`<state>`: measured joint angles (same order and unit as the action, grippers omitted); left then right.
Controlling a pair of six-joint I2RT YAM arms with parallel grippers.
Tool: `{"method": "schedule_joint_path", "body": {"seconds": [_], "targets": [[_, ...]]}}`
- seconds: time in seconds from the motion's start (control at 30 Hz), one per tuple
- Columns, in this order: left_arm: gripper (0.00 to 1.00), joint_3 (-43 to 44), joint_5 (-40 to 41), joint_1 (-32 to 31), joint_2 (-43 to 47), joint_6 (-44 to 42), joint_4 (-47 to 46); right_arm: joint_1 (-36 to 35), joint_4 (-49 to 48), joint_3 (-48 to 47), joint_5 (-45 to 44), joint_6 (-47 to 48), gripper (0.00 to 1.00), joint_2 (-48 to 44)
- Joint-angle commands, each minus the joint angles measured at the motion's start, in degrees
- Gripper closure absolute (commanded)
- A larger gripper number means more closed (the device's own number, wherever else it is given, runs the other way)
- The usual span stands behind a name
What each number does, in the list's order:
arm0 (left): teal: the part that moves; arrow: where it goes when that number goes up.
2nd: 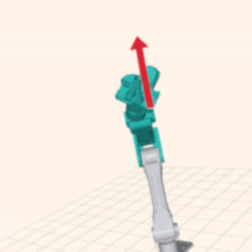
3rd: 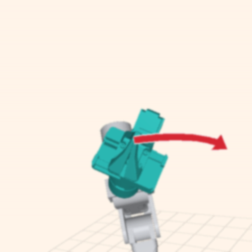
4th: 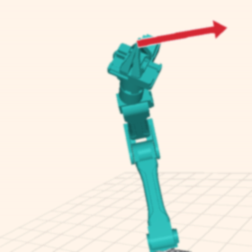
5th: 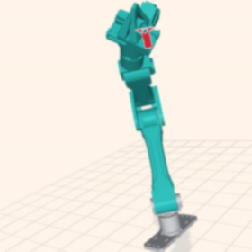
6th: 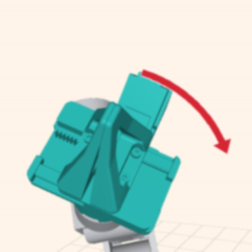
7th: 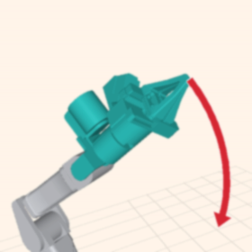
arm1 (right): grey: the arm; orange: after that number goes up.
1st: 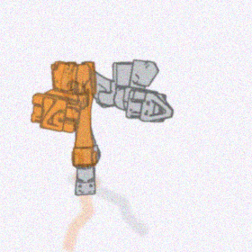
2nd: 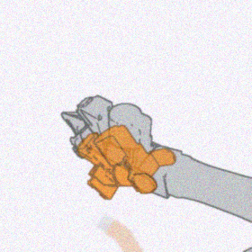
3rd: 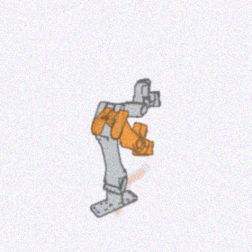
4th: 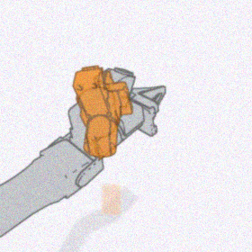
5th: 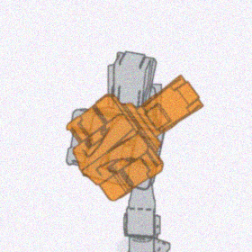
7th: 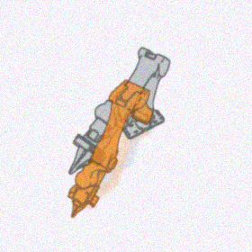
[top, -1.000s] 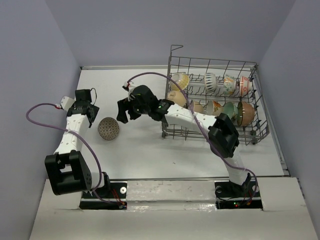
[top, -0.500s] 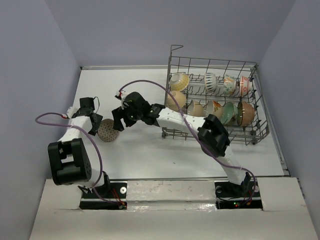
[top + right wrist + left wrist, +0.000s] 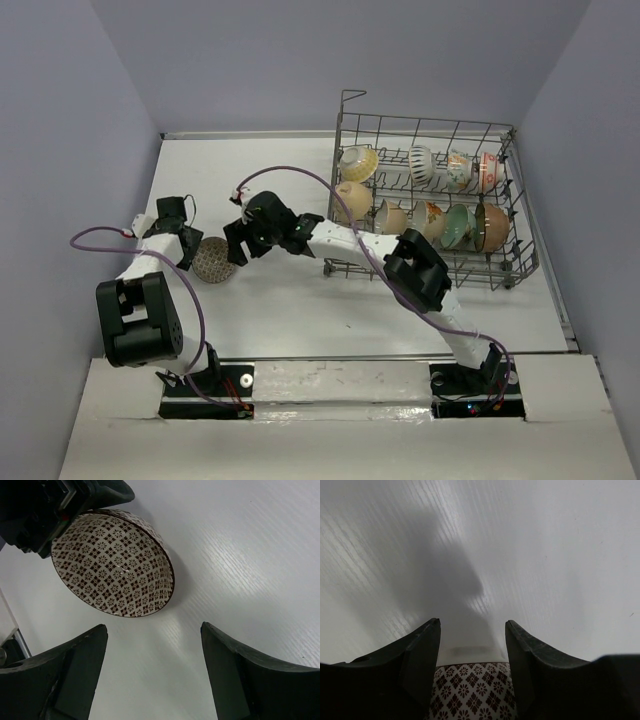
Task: Load the bowls into the dish rack
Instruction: Pick up the bowl from the corner of the board.
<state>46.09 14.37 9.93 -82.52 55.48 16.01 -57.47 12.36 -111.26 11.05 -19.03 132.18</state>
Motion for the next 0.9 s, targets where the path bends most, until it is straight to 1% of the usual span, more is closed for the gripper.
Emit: {"method": "schedule_joint_path", "body": {"seconds": [0.0, 0.13, 0.37, 0.67, 0.87], "targets": [[0.38, -2.6, -3.0, -0.4, -2.6, 0.2, -0.9, -0.6, -7.7, 2.1, -3.1, 0.5, 0.20, 0.2], [0.39, -2.8, -4.2, -0.3, -3.3, -0.5, -2.2, -0.6, -11.7, 5.1, -4.1, -0.2, 0.20, -0.2], [0.41, -1.1, -6.9, -0.7, -6.9, -1.6, -2.7, -0.6, -11.7, 5.6, -4.6, -0.2, 0.20, -0.3], [0.40, 0.4, -5.1, -1.0, -8.5, -1.8, -2.0, -0.6, -11.7, 5.7, -4.4, -0.8, 0.20, -0.2], [0.40, 0.2, -5.9, -1.0, -9.2, -2.0, -2.6, -0.6, -11.7, 5.6, -6.1, -0.3, 0.20, -0.8]]}}
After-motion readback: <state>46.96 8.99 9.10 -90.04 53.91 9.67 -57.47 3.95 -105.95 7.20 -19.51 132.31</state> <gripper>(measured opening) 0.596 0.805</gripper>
